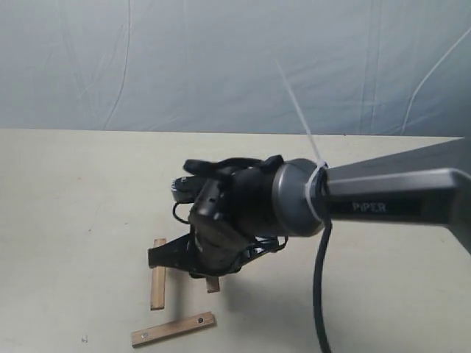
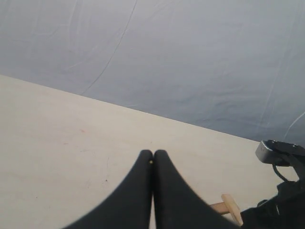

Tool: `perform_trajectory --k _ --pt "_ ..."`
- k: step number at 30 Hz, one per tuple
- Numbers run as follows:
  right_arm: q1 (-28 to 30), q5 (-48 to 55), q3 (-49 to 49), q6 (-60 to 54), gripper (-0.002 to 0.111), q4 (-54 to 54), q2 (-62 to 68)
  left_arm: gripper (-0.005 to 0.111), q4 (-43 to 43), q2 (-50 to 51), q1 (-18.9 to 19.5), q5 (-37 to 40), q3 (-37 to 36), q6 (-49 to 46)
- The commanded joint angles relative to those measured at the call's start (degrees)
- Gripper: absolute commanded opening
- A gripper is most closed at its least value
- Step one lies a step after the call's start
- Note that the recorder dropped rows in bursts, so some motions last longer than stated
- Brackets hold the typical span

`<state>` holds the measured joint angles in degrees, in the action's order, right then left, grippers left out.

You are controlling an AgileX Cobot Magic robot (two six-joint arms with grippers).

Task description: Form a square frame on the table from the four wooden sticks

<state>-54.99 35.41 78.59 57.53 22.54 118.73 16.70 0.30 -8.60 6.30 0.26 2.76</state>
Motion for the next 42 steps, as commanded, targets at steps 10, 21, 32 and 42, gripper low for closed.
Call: perform_trajectory --k 10,21,32,42 --pt "-5.7 3.4 -0.7 7.1 -0.001 5.8 0.8 0.000 0.2 -0.3 -0.5 0.3 -0.3 -0.2" --pt "-5.2 1.3 -1.6 7.4 -0.001 5.9 1.2 0.000 0.2 -0.3 -0.5 0.5 -0.3 -0.2" --pt "7.7 0.4 -1.2 6.3 -0.001 5.4 -3.0 0.000 0.3 -0.3 -0.5 0.5 -0.3 -0.2" --pt "15.6 -1.3 6.4 -9.6 -0.001 -4.5 0.9 0.000 0.5 -0.3 -0.5 0.5 -0.3 -0.2"
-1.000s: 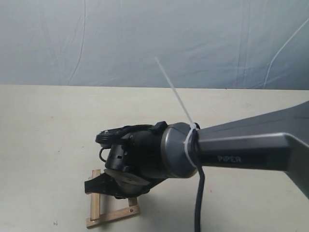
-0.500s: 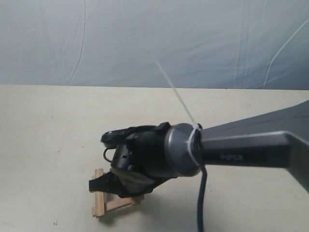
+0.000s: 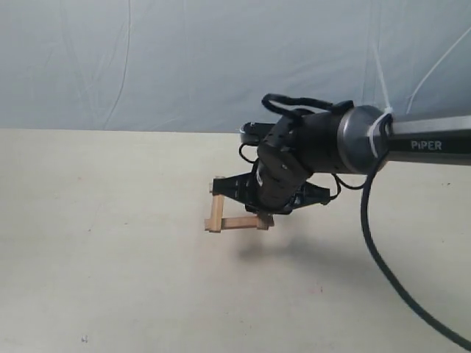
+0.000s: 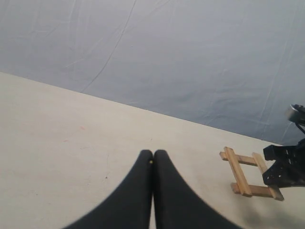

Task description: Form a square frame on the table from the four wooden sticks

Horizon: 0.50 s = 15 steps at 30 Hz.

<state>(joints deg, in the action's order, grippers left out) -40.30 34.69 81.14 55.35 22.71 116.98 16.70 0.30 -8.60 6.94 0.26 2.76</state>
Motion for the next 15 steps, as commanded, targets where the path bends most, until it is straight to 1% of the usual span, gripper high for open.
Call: perform_trajectory --k 1,7,13,15 --pt "0.9 0.0 5.2 -7.7 -0.001 -5.2 3.8 0.000 0.5 -0.3 -0.5 -0.1 -0.3 -0.2" --pt "0.9 3.9 11.0 -7.8 -0.001 -7.9 10.4 0.000 0.5 -0.3 -0.5 -0.2 -0.3 -0.2" --pt "0.9 4.6 11.6 -8.8 -0.001 -9.9 12.5 0.000 0.6 -0.3 -0.5 -0.2 -0.3 -0.2" --pt "0.9 4.8 11.7 -10.9 0.002 -12.2 12.5 0.000 0.6 -0.3 -0.5 -0.2 -0.3 -0.2"
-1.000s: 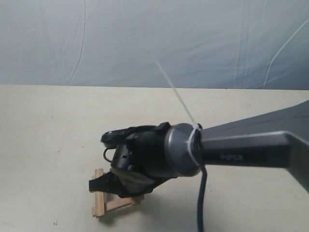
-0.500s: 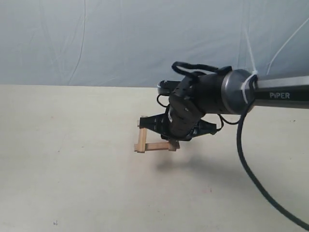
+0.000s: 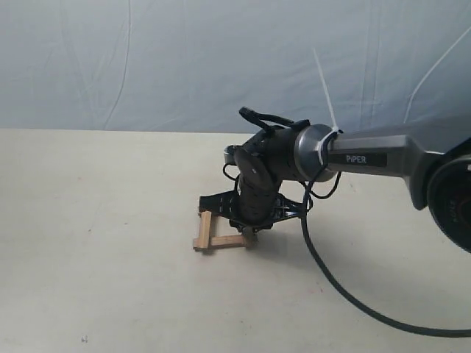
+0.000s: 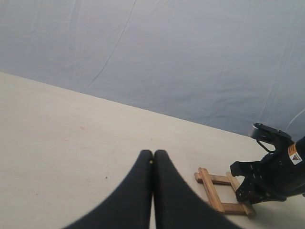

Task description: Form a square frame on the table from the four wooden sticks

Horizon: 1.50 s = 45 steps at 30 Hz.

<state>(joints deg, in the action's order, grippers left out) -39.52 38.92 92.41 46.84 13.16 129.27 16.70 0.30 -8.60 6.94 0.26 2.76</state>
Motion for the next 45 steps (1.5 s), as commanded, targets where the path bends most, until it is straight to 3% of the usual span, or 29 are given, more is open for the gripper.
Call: perform_trajectory --k 1,3,5,6,7,8,9,10,14,17,18,23,29,34,38,41,45 --pt "0.1 0.7 0.5 -2.4 0.014 -3.2 0.2 0.000 0.6 -0.3 -0.5 -0.2 -0.3 -0.2" --pt "0.1 1.7 0.5 -3.9 0.039 -3.3 -0.3 0.000 0.6 -0.3 -0.5 -0.2 -0.3 -0.2" --pt "0.7 3.6 0.5 -6.2 0.054 -3.2 -1.9 0.000 0.6 -0.3 -0.5 -0.2 -0.3 -0.2" --pt "1.2 4.8 0.5 -7.9 0.053 -3.4 -2.9 0.000 0.6 -0.3 -0.5 -0.2 -0.3 -0.2" --pt "2.1 7.4 0.5 -10.7 0.046 -3.2 -4.8 0.000 0.4 -0.3 -0.5 -0.2 -0.3 -0.2" --pt "3.0 9.6 0.5 -12.4 0.034 -2.5 -6.1 0.000 0.4 -0.3 -0.5 -0.2 -0.3 -0.2" --pt "4.5 12.3 -0.9 -13.2 0.008 -1.1 -8.1 0.000 0.4 -0.3 -0.5 -0.2 -0.3 -0.2" --pt "5.5 12.9 -2.8 -13.7 0.000 -0.4 -10.1 0.000 0.4 -0.3 -0.5 -0.2 -0.3 -0.2" --pt "11.8 7.1 -13.3 -18.2 -0.001 -1.3 -18.5 0.000 0.3 -0.3 -0.5 -0.2 -0.3 -0.2" --pt "18.5 2.4 -23.0 -23.6 -0.001 -3.8 -25.8 0.000 0.3 -0.3 -0.5 -0.2 -0.3 -0.2" --pt "23.1 0.2 -29.7 -27.2 -0.001 -4.3 -31.3 0.000 0.3 -0.3 -0.5 -0.2 -0.3 -0.2" --pt "30.8 -9.6 -45.5 -28.0 -0.001 -2.1 -44.6 0.000 0.3 -0.3 -0.5 -0.4 -0.3 -0.2" --pt "32.9 -22.2 -62.3 -27.5 -0.001 -1.8 -66.1 0.000 0.3 -0.3 -0.5 -0.3 -0.3 -0.2" --pt "41.5 -15.2 -72.4 -25.1 -0.001 8.6 -95.6 0.000 0.4 -0.3 -0.5 -0.2 -0.3 -0.2" --pt "42.8 -21.7 -83.4 -25.1 -0.001 4.4 -115.6 0.000 0.4 -0.3 -0.5 -0.2 -0.3 -0.2" --pt "42.8 -29.0 -91.2 -25.1 -0.001 4.2 -124.0 0.000 0.4 -0.3 -0.5 -0.2 -0.3 -0.2" --pt "42.7 -22.5 -92.4 -25.1 -0.001 4.6 -129.3 0.000 -1.7 -0.3 -0.5 -0.5 -0.3 -0.2"
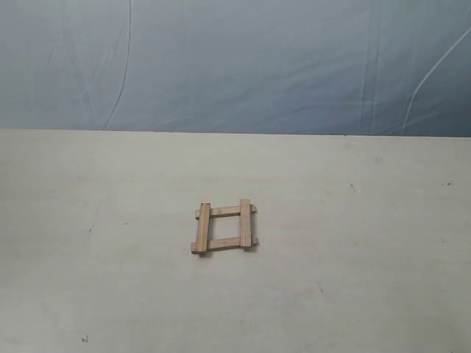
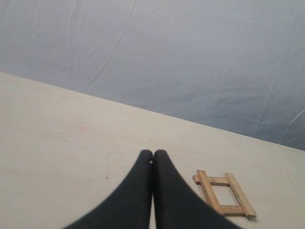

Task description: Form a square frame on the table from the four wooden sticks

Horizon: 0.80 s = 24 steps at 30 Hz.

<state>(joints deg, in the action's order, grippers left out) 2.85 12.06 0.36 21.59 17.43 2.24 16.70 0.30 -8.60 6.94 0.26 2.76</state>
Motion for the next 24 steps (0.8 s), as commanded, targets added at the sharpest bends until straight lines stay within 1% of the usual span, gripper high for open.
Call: perform_trajectory --k 1,3,4,7,8,9,10,12,14,16,20,24 --pt "0.3 7.6 -0.4 0.1 -0.001 0.2 -2.2 0.000 -2.4 -0.3 -0.5 -0.5 -0.3 -0.2" --pt "0.3 7.3 -0.4 0.1 -0.001 0.1 -2.2 0.000 -3.0 -0.3 -0.5 -0.5 -0.3 -0.2" --pt "0.4 7.1 -0.4 0.1 -0.001 0.0 -2.2 0.000 -6.5 -0.3 -0.5 -0.3 -0.3 -0.2" --pt "0.4 7.1 -0.4 0.1 -0.001 0.0 -2.2 0.000 -12.1 -0.3 -0.5 1.9 -0.3 -0.7" --pt "0.4 7.5 -0.4 0.0 -0.001 0.2 -2.2 0.000 -16.7 -0.3 -0.3 3.9 -0.3 -0.7" --pt "0.4 7.6 -0.4 0.0 -0.001 0.2 -2.2 0.000 -18.2 -0.3 0.5 5.0 -0.3 -0.7" --pt "0.4 6.0 -0.4 -0.4 -0.001 0.2 -2.2 0.000 -18.9 -0.3 3.0 6.4 -0.3 -1.0" --pt "0.4 5.6 -0.4 -3.2 -0.001 -4.4 -2.2 0.000 -18.8 -0.3 6.0 6.5 -0.3 -1.1" --pt "0.4 5.6 -0.4 -12.5 -0.001 -10.0 -2.2 0.000 -18.8 -0.3 8.9 6.5 -0.3 -1.1" --pt "0.4 5.6 -0.4 -17.0 -0.001 -11.9 -2.2 0.000 -18.7 -0.3 10.9 7.2 -0.3 -1.1" --pt "0.4 5.7 -0.4 -17.5 -0.001 -12.2 -2.2 0.000 -18.4 -0.3 10.6 10.1 -0.3 -1.4" --pt "0.3 5.7 -0.4 -17.5 -0.001 -12.5 -2.2 0.000 -17.3 -0.3 10.1 10.3 -0.3 -0.9"
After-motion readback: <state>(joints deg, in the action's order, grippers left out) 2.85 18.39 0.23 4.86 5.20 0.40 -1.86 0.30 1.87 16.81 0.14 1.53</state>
